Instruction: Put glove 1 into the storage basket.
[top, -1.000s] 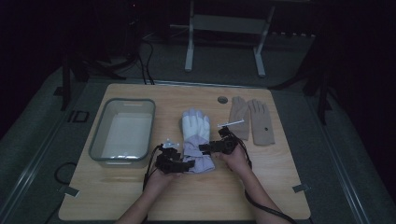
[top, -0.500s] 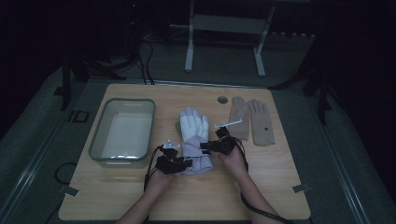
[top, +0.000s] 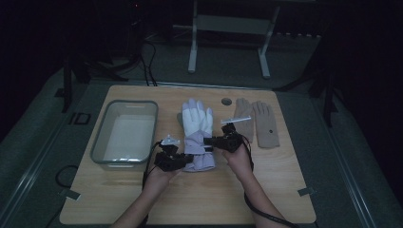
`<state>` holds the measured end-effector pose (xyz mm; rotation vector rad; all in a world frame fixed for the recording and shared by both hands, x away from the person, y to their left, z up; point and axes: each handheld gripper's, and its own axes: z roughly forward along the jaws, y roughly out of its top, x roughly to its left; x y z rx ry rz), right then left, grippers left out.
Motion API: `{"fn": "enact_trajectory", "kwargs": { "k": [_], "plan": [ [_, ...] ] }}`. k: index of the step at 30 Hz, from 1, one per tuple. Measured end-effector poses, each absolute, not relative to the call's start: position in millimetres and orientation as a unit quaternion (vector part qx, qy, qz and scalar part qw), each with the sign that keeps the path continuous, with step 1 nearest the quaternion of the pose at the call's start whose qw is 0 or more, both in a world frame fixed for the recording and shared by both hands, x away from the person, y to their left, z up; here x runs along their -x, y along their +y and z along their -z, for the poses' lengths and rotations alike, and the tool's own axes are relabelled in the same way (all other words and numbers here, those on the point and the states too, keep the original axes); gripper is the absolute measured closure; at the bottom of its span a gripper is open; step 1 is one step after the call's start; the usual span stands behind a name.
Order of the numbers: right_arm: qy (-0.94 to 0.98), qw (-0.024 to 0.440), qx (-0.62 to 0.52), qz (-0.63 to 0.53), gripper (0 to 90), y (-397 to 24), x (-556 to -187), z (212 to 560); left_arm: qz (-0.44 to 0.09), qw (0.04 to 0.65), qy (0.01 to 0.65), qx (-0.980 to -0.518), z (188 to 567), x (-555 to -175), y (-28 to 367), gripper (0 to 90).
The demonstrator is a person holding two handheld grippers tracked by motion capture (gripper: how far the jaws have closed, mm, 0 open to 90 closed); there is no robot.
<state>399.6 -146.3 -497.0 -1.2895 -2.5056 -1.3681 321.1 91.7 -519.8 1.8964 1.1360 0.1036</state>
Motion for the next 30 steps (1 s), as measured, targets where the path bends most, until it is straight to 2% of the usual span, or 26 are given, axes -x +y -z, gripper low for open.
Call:
{"fn": "enact_trajectory", "kwargs": {
  "k": [14, 30],
  "plan": [
    [-0.797, -0.019, 0.396, 0.456, 79.2, -127.3, -396.1, 449.6, -0.063, 0.452, 0.439, -0.774, 474.3, -323.5, 114.3, 74.4],
    [-0.793, -0.023, 0.381, 0.475, 79.1, -82.8, -402.2, 418.5, -0.083, 0.455, 0.445, -0.767, 441.5, -325.4, 161.1, 74.2]
  ]
}}
